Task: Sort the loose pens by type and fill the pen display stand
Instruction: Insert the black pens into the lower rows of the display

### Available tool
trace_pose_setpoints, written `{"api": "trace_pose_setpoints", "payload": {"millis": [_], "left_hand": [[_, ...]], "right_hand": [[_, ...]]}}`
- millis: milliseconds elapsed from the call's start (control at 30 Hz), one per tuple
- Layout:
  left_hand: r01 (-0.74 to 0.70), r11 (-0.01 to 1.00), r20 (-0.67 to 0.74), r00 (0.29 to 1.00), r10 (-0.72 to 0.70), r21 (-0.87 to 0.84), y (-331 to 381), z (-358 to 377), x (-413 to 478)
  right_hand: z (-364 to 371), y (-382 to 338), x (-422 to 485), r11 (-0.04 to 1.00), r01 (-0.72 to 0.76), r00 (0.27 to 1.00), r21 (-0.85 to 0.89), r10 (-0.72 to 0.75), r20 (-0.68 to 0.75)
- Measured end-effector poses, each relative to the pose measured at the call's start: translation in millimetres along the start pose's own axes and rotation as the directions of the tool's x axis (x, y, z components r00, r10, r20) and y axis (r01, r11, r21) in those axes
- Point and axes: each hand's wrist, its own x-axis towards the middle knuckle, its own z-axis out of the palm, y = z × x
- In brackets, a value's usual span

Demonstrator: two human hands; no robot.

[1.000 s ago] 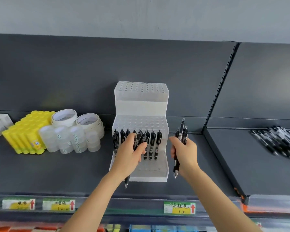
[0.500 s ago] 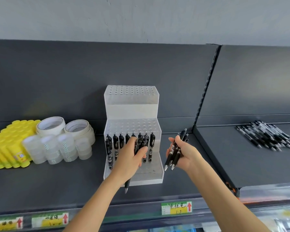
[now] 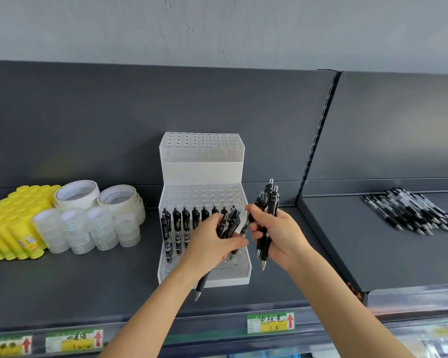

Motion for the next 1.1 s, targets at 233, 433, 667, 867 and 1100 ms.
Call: {"api": "trace_pose_setpoints", "payload": {"millis": [233,433,667,867,1100], "left_hand": [[-0.042,0.990,0.020,0.999,0.040,0.134,1,3,1],[-0.009,0.994,-0.054,0.998,0.015,0.112,-6,-4,-1],[-0.028,0.989,-0.059,0.998,0.037,0.147,-13,-10,-7],[-0.054,0.987,-0.079,0.995,0.066,0.152,-15,-16,-7],[-0.066,0.980,-0.060,0.995,0.079,0.190,-21,-19,-8]], "right_hand": [[-6,0,-3,0.990,0.073,0.997,-0.121,-0.068,0.042],[-12,-12,2,0.984,0.094,0.988,-0.155,-0.110,-0.104],[-12,-10,9,0.972,-0.015,0.983,-0.235,-0.028,-0.180],[-12,-5,11,0.918,0.048,0.996,-0.393,-0.071,-0.045],[-12,-5,15,0.558,0.171,0.964,-0.812,-0.266,0.020]]}}
